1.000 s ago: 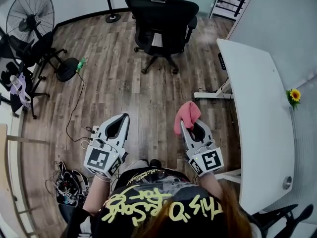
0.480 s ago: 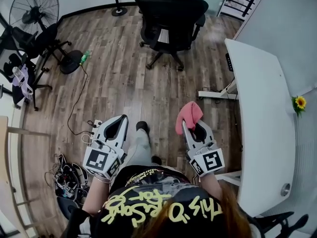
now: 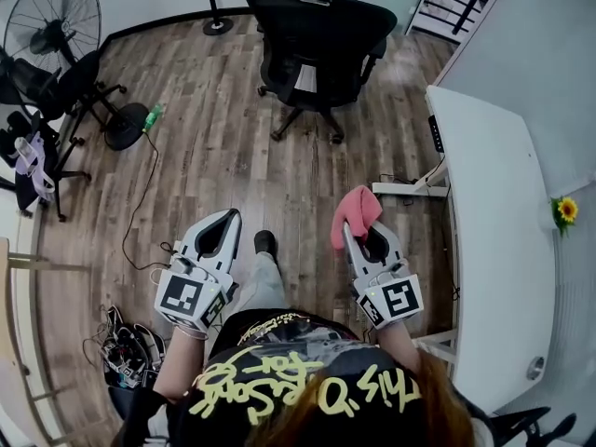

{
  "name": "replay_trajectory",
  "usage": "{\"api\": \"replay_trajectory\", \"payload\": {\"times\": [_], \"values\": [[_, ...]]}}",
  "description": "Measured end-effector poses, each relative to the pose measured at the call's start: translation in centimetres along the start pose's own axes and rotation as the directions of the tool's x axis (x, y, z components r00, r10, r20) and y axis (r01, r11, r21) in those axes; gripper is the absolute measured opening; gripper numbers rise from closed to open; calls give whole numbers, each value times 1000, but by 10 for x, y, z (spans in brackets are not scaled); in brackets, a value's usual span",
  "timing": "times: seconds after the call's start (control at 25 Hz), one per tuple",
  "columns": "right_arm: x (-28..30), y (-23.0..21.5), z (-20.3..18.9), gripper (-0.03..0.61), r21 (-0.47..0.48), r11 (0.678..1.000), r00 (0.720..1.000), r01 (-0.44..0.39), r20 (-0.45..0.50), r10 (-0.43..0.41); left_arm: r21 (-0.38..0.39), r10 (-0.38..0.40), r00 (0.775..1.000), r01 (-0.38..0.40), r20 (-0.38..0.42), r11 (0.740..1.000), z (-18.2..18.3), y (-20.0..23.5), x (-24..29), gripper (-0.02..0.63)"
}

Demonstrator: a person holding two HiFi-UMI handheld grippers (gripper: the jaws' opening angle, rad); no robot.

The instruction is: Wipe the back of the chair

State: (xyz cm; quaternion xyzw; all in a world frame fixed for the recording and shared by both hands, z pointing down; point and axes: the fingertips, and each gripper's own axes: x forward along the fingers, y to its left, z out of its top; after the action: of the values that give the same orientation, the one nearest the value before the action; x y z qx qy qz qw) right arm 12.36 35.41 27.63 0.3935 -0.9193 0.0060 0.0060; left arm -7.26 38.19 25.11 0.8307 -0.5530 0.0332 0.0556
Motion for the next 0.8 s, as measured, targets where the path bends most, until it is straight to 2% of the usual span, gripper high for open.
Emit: {"api": "replay_trajectory", "payload": {"times": [0.24,0.6,0.8], "values": [[63,-25,5,61,-11,1000,1000,18,10,-18,-3,-30,1000,30,-9,1000,3,44,51,-7],[140,-65,12,61,-3,997,997,77,-1,-77,8,-95,995,95,9,995,34,101,133,-8],[183,-83,20,61,6,994,994,113,6,-113,6,-113,994,113,-8,994,39,138,165,-8]]}}
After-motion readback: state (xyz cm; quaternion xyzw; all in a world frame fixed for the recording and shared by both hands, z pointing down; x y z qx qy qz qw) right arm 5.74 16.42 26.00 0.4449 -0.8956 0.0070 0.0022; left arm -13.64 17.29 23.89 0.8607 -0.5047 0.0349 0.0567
